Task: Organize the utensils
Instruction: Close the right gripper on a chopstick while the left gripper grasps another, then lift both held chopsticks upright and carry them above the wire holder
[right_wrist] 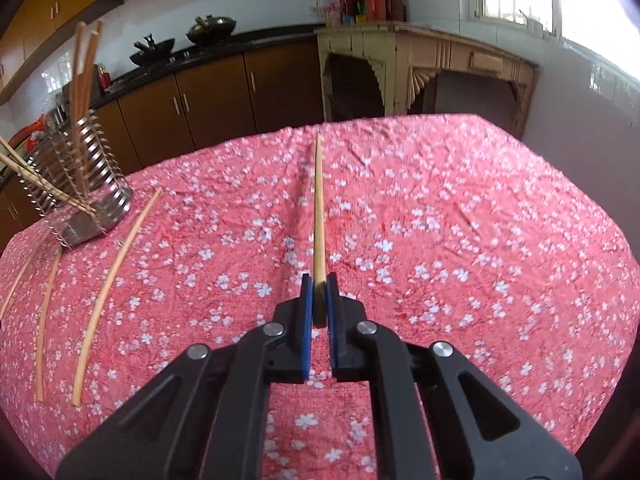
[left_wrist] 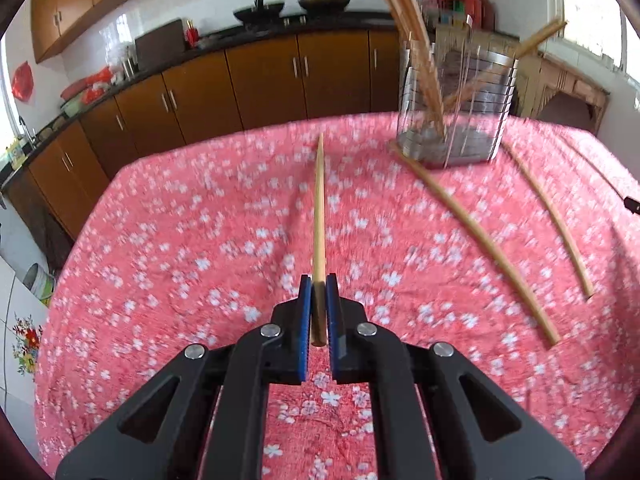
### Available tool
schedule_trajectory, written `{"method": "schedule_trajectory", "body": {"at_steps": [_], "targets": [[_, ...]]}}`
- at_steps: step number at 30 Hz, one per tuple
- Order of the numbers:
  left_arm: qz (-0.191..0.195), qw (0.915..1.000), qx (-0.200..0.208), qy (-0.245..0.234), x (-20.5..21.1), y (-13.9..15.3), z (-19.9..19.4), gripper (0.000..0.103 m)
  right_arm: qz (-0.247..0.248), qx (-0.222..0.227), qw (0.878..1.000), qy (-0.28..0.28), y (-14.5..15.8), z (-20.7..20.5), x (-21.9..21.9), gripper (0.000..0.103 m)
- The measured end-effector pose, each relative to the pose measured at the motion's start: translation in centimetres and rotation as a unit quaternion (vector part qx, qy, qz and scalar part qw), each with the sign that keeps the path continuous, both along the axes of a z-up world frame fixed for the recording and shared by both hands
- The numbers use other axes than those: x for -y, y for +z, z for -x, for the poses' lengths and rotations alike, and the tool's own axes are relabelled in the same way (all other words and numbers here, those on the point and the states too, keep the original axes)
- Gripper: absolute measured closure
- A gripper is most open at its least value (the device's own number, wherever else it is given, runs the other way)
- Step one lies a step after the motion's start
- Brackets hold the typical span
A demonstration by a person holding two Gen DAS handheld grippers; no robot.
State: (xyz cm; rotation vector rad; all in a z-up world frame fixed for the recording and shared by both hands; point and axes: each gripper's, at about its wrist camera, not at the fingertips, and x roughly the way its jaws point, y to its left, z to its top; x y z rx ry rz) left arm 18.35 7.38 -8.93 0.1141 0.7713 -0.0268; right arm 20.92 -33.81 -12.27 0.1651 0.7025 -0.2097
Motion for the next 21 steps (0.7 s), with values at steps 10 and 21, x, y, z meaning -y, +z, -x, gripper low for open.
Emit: {"method": "schedule_trajectory", "body": {"at_steps": [10,21], "targets": [[0.045,0.9927,0.112,0.006,-0.5,6.6,2.2,0.096,0.007,0.082,0.997,0.011,5.3,2.3,-0.1,0.095],[0.065,0.9841,0.164,0.018,-0.9,8.9,2.9,0.096,0.001,0.144,0.989,0.016,9.5,3.3,-0.3,0.095]]}}
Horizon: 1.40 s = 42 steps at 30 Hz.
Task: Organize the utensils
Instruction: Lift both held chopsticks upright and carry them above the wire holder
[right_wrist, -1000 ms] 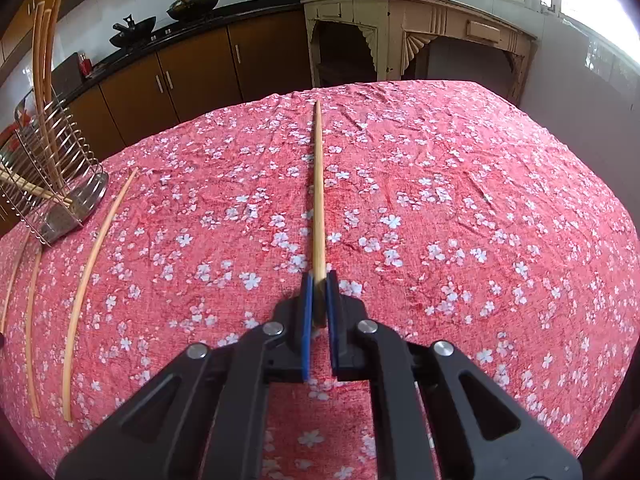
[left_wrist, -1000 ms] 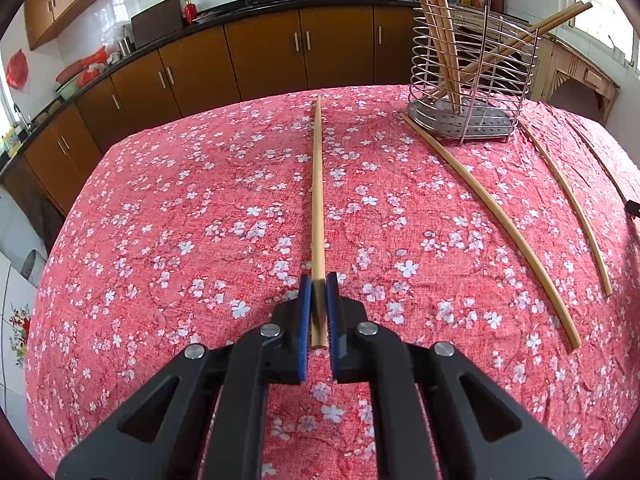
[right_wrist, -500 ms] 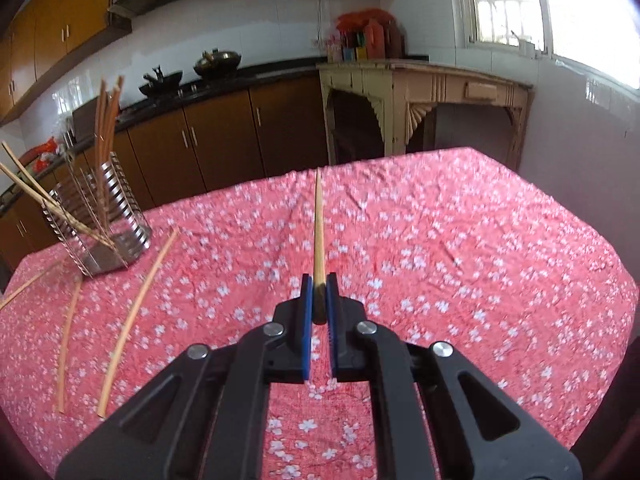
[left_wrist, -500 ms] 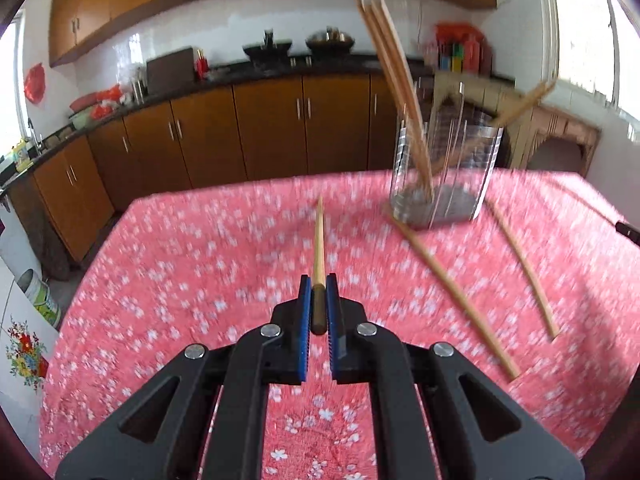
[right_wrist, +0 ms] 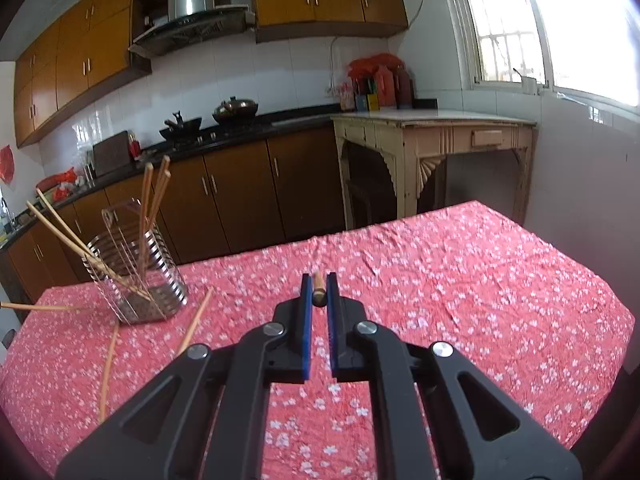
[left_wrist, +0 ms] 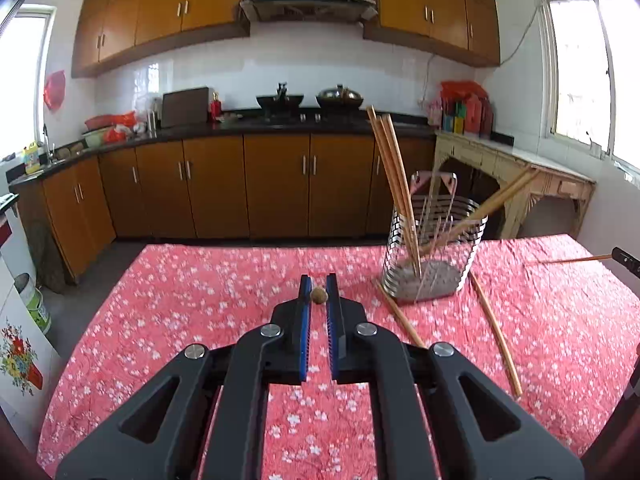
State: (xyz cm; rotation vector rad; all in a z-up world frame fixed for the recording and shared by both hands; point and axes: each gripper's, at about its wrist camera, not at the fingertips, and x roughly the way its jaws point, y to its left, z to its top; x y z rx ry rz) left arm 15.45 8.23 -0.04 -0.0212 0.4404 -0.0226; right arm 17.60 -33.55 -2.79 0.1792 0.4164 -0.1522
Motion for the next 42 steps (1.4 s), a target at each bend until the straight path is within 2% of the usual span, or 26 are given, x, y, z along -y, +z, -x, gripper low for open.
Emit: {"method": "schedule_trajectory", "body": {"at_steps": [11,25,34,42], "targets": [[0.01,0.9992,0.037,0.01,-0.3,2.1,-0.1,0.096,-0.006,0.058,0.998,0.019,4.3,0.4,-1.1,0.095],[0.032,0.9966,0.076,-0.007,0.4,5.4,0.5,0.096,-0.037,0.105,0.991,0.08,8.6,2.4,-2.2,0.095],[0.042,0.9925,0.111,-0.03,1.9,8.6,1.1,0.096,-0.063,0.126,0.981,0.135,12.4,3.4,-3.0,0.095],[0.06,0.985,0.156,-0.044,3.8,12.2,0.8,0.096,-0.086,0.146,0.969,0.181,15.5,3.7,-4.1,0.095]]}}
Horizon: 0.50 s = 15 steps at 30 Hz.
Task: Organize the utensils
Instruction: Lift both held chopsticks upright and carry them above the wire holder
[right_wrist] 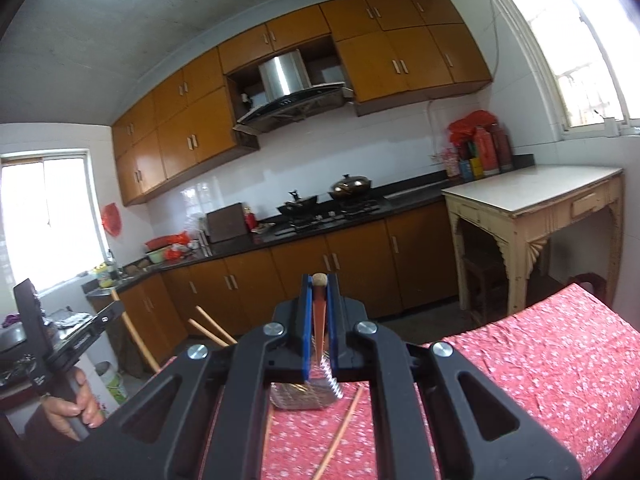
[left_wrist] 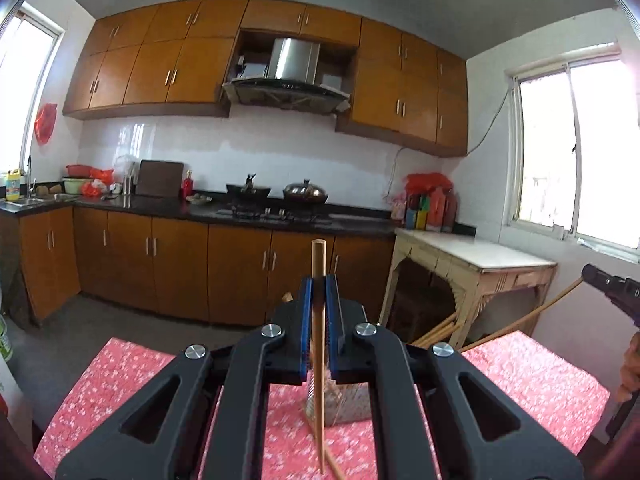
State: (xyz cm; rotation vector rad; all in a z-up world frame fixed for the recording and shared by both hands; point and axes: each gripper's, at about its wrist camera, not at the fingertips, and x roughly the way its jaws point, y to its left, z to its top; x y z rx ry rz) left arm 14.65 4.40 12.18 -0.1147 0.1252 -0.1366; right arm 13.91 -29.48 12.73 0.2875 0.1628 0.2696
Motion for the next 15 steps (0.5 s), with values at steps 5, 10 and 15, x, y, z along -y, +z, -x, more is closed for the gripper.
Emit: {"method": "schedule_trajectory", "body": {"at_steps": [5,10,15], "targets": [[0.012,0.9996,0.024,0.002,1.2,2.0,-1.0,0.096,0.004,0.017,1.0,0.012,2.5,-1.4,-1.6,0.095],[0.036,0.9975,0.05,0.035,2.0,3.9,-3.6,0.096,0.032,-0.004,0.999,0.024,3.1,-5.7,-4.3,0.095],[0.052,0.9936,0.068,0.073,3.0,4.3,-6.7,0.096,0.049,-0.047,0.997,0.031,2.0,-10.1,-6.5,0.095]]}}
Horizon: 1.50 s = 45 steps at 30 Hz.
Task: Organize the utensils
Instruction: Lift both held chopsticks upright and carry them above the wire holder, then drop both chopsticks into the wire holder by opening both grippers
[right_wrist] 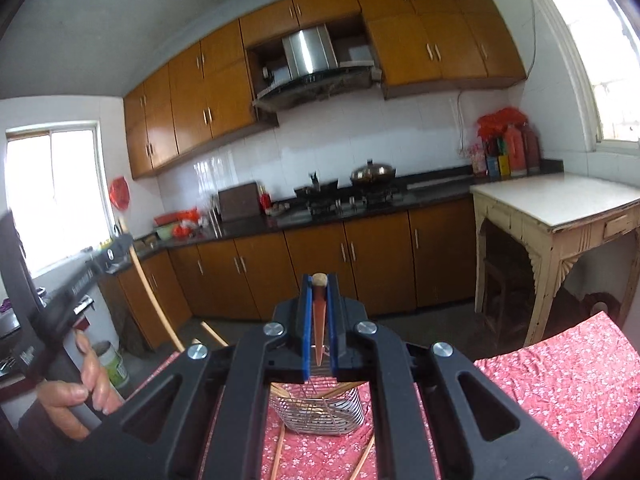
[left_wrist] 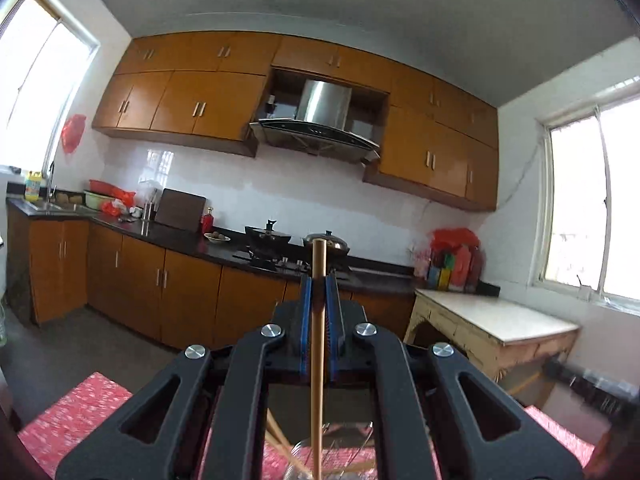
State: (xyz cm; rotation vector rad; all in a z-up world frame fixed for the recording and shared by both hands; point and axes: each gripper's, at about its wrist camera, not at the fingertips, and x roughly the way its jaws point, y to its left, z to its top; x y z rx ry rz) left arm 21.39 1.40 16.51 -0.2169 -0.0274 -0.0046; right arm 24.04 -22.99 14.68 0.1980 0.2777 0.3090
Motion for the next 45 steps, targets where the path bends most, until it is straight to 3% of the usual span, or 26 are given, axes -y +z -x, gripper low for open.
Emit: {"method": "schedule_trajectory", "body": {"at_steps": [7,13,23,30,32,33,35,36,45], "targets": [[-0.024,0.999,0.0,0.038,2.5,-1.6,-4.5,0.096,0.02,-0.057,0.998,0.013,-2.1,-5.1,-1.7,0.095],[-0.034,0.9977,-0.037,0.045,2.7,-3.9,-8.0,0.096,0.025,-0.096,0.995,0.022,-3.0,-8.8,-2.4,0.095],[-0.038,0.9945,-0.089,0.039,1.8,-5.9,-9.5,0.096,-0.013,-0.143,0.989,0.025,-1.9,-12.1,-1.7,0.095],[-0.038,0.9925,-0.111,0.034,1.4,-6.2,-10.2,0.096,0.007,-0.175,0.984,0.014,-2.6,-13.8,-2.2,0.095],[-0.036,0.9923,-0.115,0.028,1.4,-6.0,-10.1,0.095,0.009,-0.177,0.984,0.002,-3.1,-14.2,-2.3,0.09],[-0.036,0.9921,-0.117,0.027,1.5,-5.9,-10.2,0.092,0.008,-0.176,0.984,-0.001,-3.2,-14.3,-2.3,0.087],[-0.04,0.9919,-0.117,0.028,1.5,-5.5,-9.9,0.072,0.008,-0.174,0.985,-0.011,-3.4,-14.4,-1.9,0.079],[-0.042,0.9923,-0.112,0.033,1.4,-5.3,-9.5,0.058,0.009,-0.17,0.985,-0.016,-3.3,-14.2,-1.7,0.079],[-0.043,0.9927,-0.102,0.05,0.0,-3.1,-6.2,0.056,0.0,-0.143,0.988,-0.049,-2.0,-10.5,0.5,0.072]]}}
